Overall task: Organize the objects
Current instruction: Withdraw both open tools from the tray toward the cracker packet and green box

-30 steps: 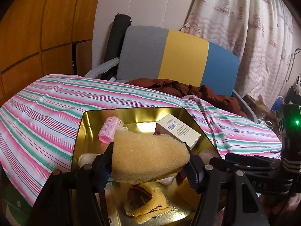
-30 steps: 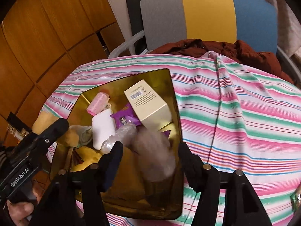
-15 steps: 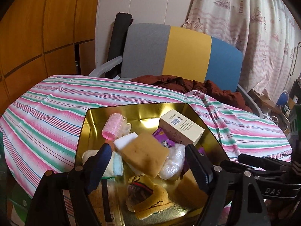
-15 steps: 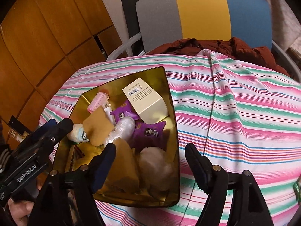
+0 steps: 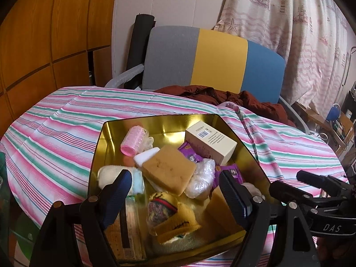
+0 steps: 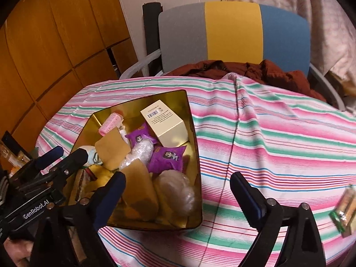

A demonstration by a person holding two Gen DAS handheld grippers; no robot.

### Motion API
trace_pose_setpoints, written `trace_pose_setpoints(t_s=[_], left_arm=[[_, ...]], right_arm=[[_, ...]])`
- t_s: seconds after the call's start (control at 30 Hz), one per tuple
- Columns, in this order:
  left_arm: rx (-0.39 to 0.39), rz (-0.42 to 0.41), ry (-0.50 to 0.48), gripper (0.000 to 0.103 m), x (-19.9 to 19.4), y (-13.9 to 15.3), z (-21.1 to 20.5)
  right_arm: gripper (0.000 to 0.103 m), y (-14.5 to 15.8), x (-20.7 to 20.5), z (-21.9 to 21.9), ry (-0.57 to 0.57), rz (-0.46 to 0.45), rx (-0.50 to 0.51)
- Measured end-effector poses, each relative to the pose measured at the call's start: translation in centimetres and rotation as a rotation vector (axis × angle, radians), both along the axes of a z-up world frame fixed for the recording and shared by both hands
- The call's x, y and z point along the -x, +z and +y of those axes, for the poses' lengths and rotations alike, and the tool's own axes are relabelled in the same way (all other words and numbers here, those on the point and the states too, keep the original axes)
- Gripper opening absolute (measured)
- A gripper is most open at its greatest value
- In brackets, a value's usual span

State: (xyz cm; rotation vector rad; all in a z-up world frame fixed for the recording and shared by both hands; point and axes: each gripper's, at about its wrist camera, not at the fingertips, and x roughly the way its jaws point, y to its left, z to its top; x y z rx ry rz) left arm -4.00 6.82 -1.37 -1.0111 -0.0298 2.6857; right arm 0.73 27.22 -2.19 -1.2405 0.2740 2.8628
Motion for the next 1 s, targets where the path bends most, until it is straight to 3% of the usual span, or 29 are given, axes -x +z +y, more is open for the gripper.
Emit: trace_pose_setpoints(t_s=[0.5,1.0], left_arm=[[0.04,-0.002,-0.038,0.082,-1.4,-0.6,1.3],[0.072,-0.016,-0.209,0.082,-4.4,-1.8,5.1]], right_arm=[[0.103,0.1,-1.6,1.4,-0.071,0.009,-0.053],[0.103,-0.8,-3.4,6.2,-0.203,-0.058,-0.064]])
